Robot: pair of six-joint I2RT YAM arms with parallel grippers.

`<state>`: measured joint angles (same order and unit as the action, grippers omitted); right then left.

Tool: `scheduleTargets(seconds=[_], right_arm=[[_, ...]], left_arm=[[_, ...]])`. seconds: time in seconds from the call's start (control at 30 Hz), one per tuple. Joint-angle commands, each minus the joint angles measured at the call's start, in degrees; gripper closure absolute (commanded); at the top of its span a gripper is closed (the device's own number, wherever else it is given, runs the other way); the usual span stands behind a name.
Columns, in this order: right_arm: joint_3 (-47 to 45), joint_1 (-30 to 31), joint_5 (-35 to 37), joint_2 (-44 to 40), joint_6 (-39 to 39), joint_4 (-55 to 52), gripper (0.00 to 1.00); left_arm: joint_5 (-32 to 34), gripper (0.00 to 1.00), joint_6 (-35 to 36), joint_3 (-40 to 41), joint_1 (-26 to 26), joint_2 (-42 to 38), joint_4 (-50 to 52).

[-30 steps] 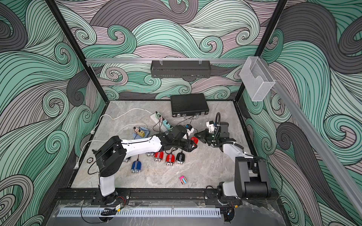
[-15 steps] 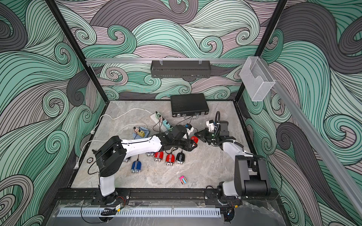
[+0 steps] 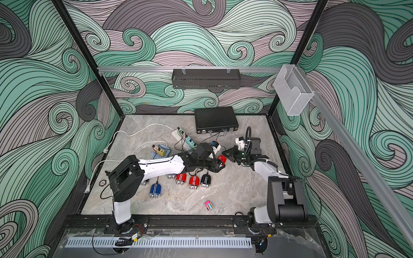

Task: Unplug the electric shaver
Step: Remove the charging cable from the electric shaver.

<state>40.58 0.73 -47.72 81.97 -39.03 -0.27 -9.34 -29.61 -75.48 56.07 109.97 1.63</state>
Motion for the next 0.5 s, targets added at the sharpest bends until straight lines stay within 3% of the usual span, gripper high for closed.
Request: scheduleTargets(seconds=[0.0, 0.47], right_arm=[[2.4, -1.6, 5.8, -1.9, 1.1, 4.5, 0.94], [3.7, -1.9, 6.7, -1.6, 1.5, 4.6, 0.93]], left_arm=[[-4.4, 0.9, -0.6, 1.2, 1.7, -2.1, 2.5], [-5.7, 0.9, -1.4, 1.7, 1.8, -1.7, 1.8]])
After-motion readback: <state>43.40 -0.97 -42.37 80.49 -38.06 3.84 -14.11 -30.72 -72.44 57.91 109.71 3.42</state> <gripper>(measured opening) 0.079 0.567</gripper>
